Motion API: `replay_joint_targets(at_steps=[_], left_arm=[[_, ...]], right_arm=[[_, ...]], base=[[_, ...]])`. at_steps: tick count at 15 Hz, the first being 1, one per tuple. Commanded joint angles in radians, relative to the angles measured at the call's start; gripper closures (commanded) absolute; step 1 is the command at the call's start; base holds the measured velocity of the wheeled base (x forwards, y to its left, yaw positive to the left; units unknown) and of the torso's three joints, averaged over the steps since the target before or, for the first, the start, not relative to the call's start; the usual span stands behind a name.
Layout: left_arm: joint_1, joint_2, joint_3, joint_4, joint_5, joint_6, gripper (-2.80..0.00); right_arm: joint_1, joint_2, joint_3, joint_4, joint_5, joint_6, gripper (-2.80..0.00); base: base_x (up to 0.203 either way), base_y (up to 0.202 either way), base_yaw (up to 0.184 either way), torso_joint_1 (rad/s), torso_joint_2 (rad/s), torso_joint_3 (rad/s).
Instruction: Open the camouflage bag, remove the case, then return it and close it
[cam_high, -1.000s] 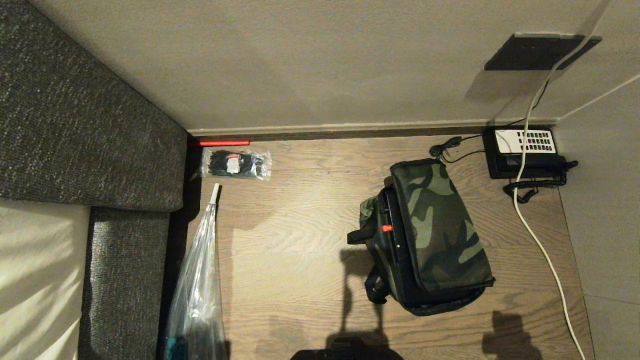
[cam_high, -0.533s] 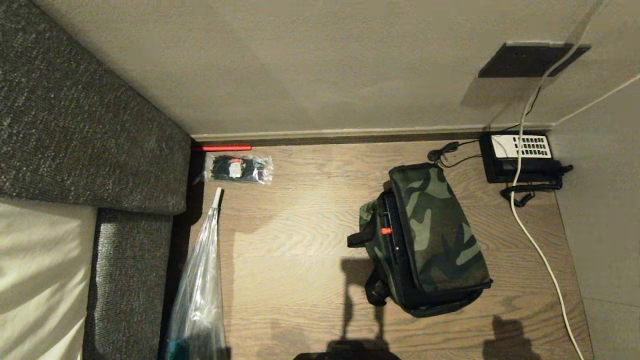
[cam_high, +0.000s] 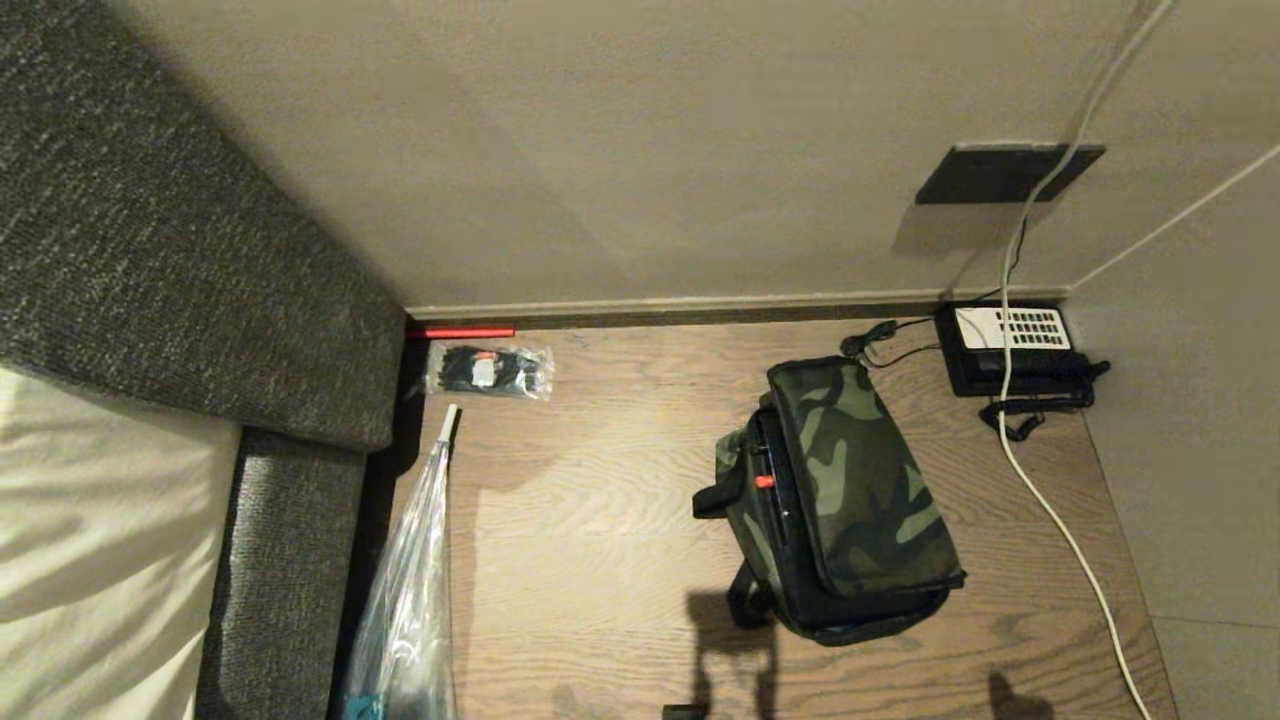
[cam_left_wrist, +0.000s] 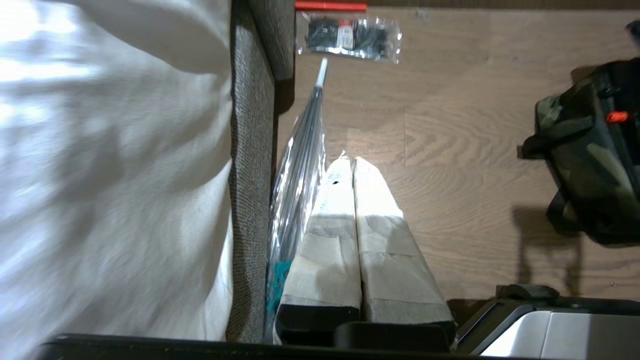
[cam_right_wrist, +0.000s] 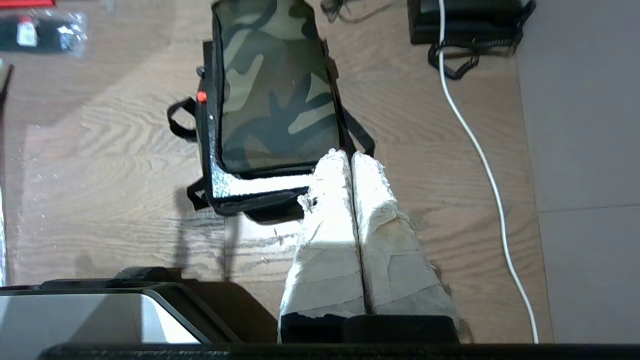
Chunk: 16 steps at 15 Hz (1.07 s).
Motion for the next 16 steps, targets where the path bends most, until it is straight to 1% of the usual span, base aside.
replay_joint_targets(at_steps=[1, 16], left_arm=[[0.0, -0.002, 0.0, 0.0, 0.001, -0.001, 0.0], [0.0, -0.002, 0.0, 0.0, 0.001, -0.009, 0.0]], right_arm=[[0.0, -0.019, 0.0, -0.001, 0.0, 0.0, 0.0], [0.0, -0.019, 0.002, -0.001, -0.001, 0.0, 0.0]], base=[[0.0, 0.0, 0.0, 0.002, 0.0, 0.197], [0.0, 0.0, 0.0, 0.001, 0.0, 0.199]])
